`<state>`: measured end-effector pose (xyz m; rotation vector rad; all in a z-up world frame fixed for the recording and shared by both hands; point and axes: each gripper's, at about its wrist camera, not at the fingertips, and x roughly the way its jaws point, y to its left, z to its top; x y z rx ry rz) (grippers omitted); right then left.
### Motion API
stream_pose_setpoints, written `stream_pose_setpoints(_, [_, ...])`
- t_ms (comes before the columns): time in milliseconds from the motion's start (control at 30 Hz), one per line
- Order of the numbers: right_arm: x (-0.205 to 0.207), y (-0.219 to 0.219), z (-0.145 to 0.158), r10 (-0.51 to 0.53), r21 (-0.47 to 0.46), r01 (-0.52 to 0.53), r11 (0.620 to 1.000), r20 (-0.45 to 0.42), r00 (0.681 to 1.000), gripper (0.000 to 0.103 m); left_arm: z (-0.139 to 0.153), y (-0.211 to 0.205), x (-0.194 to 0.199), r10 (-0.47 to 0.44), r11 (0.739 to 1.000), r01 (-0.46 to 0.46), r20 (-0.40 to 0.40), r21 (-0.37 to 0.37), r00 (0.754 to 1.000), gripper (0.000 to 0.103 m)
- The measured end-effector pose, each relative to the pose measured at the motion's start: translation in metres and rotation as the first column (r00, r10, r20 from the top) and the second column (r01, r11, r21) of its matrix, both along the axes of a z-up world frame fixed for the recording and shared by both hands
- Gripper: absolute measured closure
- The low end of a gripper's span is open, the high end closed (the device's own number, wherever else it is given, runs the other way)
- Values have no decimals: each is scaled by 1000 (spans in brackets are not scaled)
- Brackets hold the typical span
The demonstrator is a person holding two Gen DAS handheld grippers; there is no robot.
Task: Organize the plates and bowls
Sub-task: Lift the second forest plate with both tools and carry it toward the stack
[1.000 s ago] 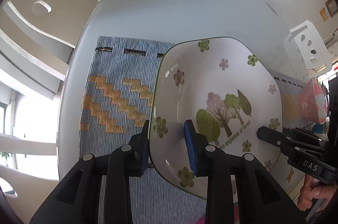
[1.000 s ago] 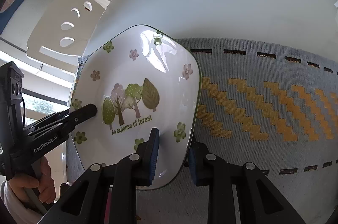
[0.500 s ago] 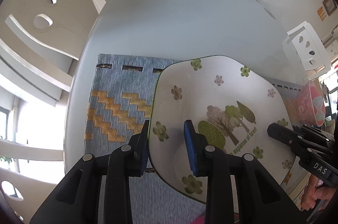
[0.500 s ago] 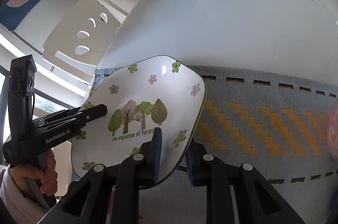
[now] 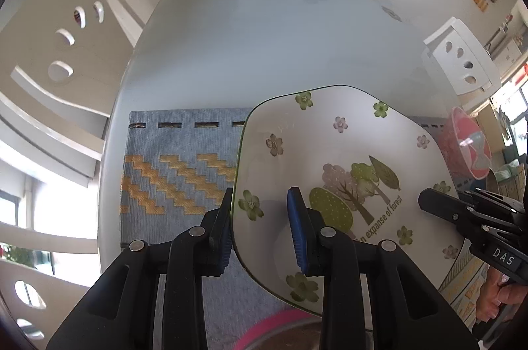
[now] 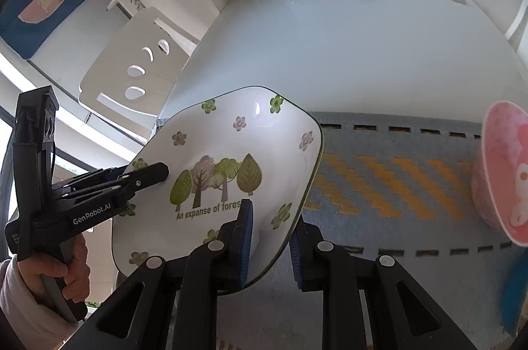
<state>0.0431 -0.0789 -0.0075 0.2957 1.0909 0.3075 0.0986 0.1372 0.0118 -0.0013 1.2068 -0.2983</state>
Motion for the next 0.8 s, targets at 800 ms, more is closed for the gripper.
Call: stream_pose_setpoints(800, [-117, -67, 33, -6, 7, 6, 1000, 12, 1000, 83, 41, -78, -131, -29, 999, 29, 0, 16, 1000, 76])
